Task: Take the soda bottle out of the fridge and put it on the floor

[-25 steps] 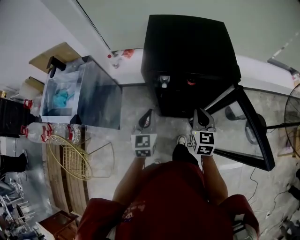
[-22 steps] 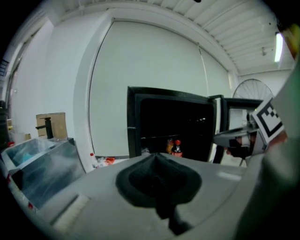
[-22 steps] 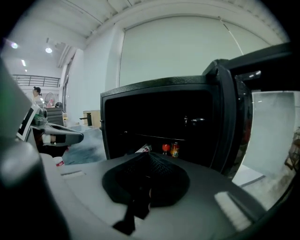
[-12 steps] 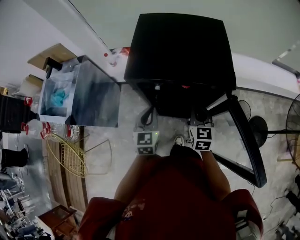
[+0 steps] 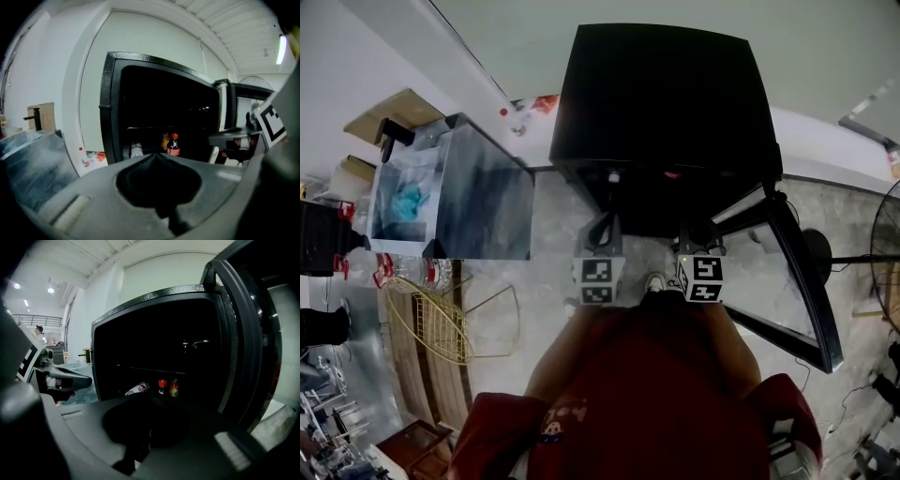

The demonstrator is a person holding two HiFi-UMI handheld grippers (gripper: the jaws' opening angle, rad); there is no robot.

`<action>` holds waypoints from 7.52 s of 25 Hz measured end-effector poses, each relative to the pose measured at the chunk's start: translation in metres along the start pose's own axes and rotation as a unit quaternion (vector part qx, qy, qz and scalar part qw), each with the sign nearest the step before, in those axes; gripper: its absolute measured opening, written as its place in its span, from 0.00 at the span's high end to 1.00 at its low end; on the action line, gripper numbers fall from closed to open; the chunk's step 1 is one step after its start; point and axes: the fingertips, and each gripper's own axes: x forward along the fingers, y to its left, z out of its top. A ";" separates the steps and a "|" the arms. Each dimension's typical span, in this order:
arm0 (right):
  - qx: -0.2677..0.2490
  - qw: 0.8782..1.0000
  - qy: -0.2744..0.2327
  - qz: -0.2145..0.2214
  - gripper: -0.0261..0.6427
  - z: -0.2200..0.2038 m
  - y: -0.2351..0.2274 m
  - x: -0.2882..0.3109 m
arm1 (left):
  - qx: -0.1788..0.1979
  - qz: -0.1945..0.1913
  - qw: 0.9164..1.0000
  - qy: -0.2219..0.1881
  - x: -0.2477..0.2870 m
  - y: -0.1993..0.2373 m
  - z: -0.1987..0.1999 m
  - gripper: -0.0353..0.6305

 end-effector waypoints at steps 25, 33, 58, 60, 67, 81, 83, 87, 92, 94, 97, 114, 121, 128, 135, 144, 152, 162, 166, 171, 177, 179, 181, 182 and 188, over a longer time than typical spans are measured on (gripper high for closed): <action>0.023 1.000 0.007 -0.012 0.63 -0.022 -0.022 0.085 | -0.005 0.020 0.999 0.024 0.006 0.015 -0.014 0.95; 0.025 1.000 0.006 -0.012 0.38 -0.026 -0.021 0.092 | -0.002 0.021 0.999 0.030 0.005 0.014 -0.018 0.95; 0.022 0.998 0.055 -0.004 0.36 -0.048 -0.047 0.166 | -0.005 0.056 0.997 0.044 -0.011 0.020 -0.023 0.95; 0.024 0.998 0.061 -0.005 0.36 -0.050 -0.049 0.171 | -0.007 0.060 0.997 0.045 -0.013 0.021 -0.024 0.95; 0.071 0.994 0.080 -0.011 0.52 -0.056 -0.055 0.177 | -0.010 0.067 0.996 0.049 -0.018 0.021 -0.029 0.95; 0.054 0.994 0.098 -0.010 0.52 -0.057 -0.050 0.172 | -0.013 0.065 0.997 0.048 -0.023 0.019 -0.032 0.95; 0.048 0.994 0.099 -0.004 0.52 -0.059 -0.046 0.169 | -0.015 0.065 0.997 0.048 -0.024 0.019 -0.033 0.95; 0.038 0.994 0.098 0.000 0.53 -0.060 -0.038 0.157 | -0.020 0.064 0.997 0.048 -0.026 0.021 -0.036 0.95; 0.034 0.995 0.094 0.007 0.53 -0.063 -0.025 0.135 | -0.028 0.064 0.997 0.044 -0.033 0.027 -0.039 0.95; 0.029 0.995 0.091 0.011 0.53 -0.063 -0.019 0.125 | -0.032 0.066 0.996 0.044 -0.036 0.030 -0.043 0.95; 0.012 0.996 0.086 0.022 0.53 -0.062 -0.009 0.110 | -0.038 0.066 0.996 0.048 -0.039 0.032 -0.050 0.95; 0.032 0.996 0.077 0.021 0.53 -0.044 0.067 0.002 | -0.014 -0.003 0.999 0.038 -0.058 0.049 -0.039 0.95; 0.042 0.995 0.083 -0.018 0.53 -0.050 0.118 -0.021 | -0.004 -0.039 0.999 0.036 -0.093 0.089 -0.052 0.95; 0.056 0.993 0.087 -0.059 0.53 -0.053 0.177 -0.040 | -0.003 -0.056 0.998 0.032 -0.139 0.141 -0.066 0.95; 0.058 0.993 0.076 -0.065 0.53 -0.049 0.218 -0.055 | -0.003 -0.058 0.998 0.023 -0.167 0.159 -0.068 0.95; 0.044 0.997 0.063 -0.018 0.53 -0.057 0.204 -0.105 | -0.006 -0.004 1.000 0.001 -0.224 0.120 -0.064 0.95; 0.038 0.997 0.058 0.019 0.53 -0.080 0.162 -0.148 | -0.029 0.057 0.998 0.013 -0.238 0.067 -0.083 0.95; 0.031 0.996 0.064 0.050 0.53 -0.109 0.147 -0.195 | -0.017 0.081 0.996 0.024 -0.262 0.015 -0.096 0.95; 0.032 0.997 0.060 0.045 0.53 -0.106 0.157 -0.203 | -0.020 0.074 0.997 0.020 -0.276 0.016 -0.098 0.95; 0.042 0.997 0.062 0.026 0.53 -0.106 0.170 -0.211 | -0.011 0.068 0.997 0.026 -0.284 0.030 -0.108 0.95; 0.037 0.997 0.067 0.019 0.53 -0.105 0.192 -0.211 | -0.008 0.050 0.998 0.024 -0.290 0.044 -0.110 0.95; 0.037 0.997 0.070 0.015 0.53 -0.106 0.195 -0.210 | -0.010 0.045 0.999 0.026 -0.290 0.046 -0.111 0.95; 0.037 0.997 0.074 0.013 0.53 -0.107 0.199 -0.209 | -0.013 0.040 0.999 0.027 -0.290 0.048 -0.112 0.95; 0.037 0.996 0.076 0.013 0.53 -0.109 0.202 -0.208 | -0.014 0.038 0.999 0.028 -0.290 0.049 -0.113 0.95; 0.040 0.995 0.091 0.009 0.53 -0.130 0.207 -0.195 | -0.017 0.031 0.999 0.041 -0.274 0.055 -0.130 0.95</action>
